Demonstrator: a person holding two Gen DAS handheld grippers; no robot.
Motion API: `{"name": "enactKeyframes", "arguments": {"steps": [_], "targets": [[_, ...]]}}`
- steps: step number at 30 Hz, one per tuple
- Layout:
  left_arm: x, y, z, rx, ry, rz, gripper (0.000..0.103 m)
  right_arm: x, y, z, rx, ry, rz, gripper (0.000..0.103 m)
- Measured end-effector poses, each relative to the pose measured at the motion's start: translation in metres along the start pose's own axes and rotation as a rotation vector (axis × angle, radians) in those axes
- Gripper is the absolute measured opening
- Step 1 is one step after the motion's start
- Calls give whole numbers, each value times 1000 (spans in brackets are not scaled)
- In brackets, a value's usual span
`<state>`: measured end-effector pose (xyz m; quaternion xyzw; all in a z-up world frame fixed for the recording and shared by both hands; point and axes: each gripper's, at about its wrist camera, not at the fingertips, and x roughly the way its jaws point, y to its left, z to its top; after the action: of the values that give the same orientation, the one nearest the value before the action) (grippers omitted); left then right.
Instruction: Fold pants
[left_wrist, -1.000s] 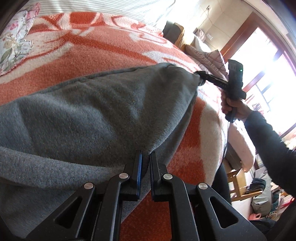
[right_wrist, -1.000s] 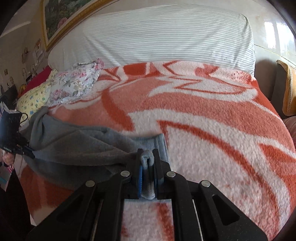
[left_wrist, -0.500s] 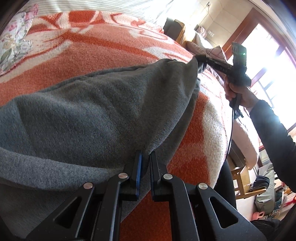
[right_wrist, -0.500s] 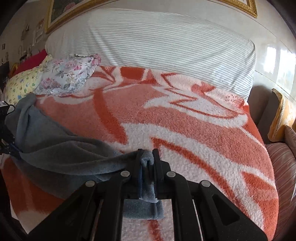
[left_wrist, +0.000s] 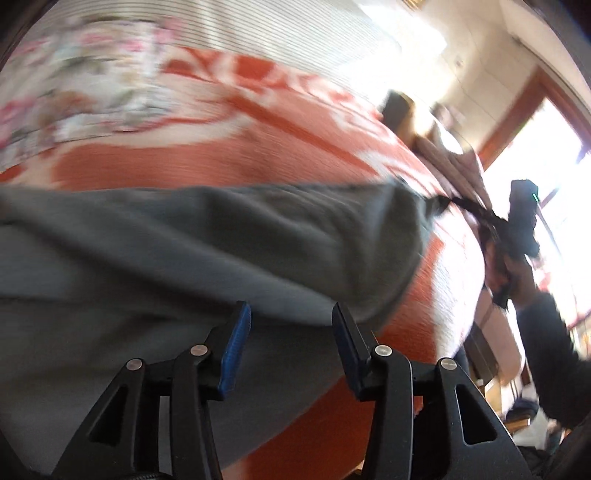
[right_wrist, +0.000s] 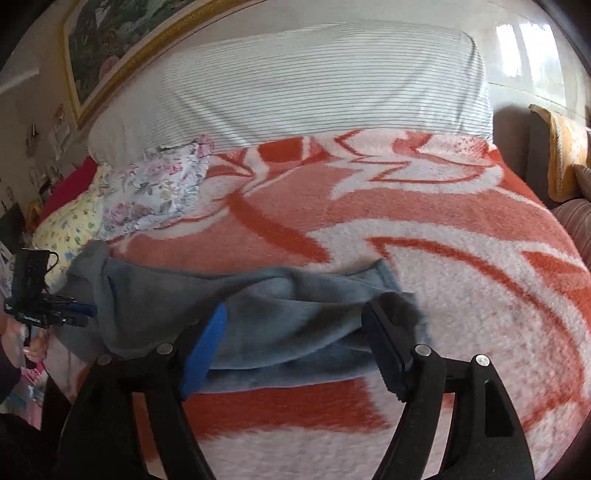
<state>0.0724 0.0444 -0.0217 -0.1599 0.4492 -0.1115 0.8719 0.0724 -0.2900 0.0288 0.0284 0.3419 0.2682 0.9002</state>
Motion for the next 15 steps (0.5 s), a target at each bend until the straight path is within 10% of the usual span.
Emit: {"name": "enactKeyframes", "arguments": {"steps": [15], "targets": [[-123, 167, 0, -284, -201, 219, 59, 127, 206, 14, -93, 188, 341, 77]]}}
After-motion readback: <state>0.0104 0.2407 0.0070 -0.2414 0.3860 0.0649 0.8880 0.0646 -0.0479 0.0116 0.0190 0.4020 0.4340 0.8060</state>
